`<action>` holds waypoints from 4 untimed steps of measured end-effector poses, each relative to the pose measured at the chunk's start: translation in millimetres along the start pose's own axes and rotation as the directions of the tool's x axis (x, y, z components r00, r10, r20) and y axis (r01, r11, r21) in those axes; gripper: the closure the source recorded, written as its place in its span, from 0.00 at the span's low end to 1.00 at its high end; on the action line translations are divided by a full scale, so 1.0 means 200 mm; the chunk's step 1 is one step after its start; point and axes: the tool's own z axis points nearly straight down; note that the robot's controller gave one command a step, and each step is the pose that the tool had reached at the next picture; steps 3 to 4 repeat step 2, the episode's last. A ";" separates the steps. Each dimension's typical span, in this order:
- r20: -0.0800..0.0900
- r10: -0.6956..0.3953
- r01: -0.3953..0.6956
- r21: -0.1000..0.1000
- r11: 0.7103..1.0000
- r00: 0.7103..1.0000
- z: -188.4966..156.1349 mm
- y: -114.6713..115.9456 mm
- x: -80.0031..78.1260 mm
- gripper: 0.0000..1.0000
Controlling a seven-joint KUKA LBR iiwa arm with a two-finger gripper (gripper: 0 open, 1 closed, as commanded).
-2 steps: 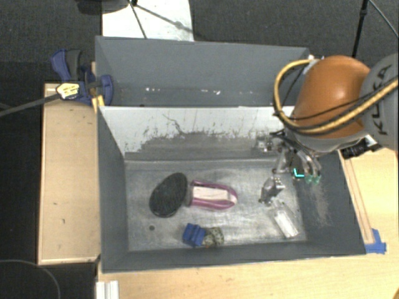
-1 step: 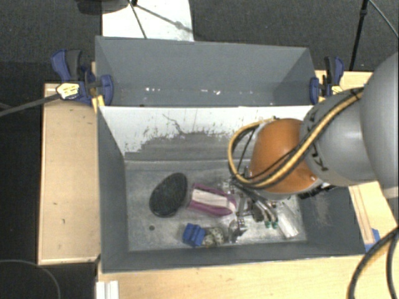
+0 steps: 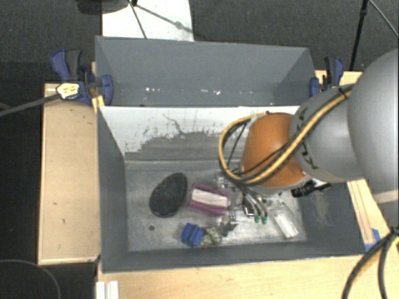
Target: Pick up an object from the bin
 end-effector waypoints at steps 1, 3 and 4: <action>-0.003 0.000 0.000 0.000 1.000 1.000 0.00 0.00 0.00 1.00; 0.004 -0.214 0.214 0.001 0.977 0.977 -0.68 -0.09 -0.14 1.00; 0.004 -0.214 0.214 0.001 0.977 0.977 -0.68 -0.09 -0.14 1.00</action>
Offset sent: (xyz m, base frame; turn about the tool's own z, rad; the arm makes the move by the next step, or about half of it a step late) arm 0.0000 0.0000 0.0000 0.0000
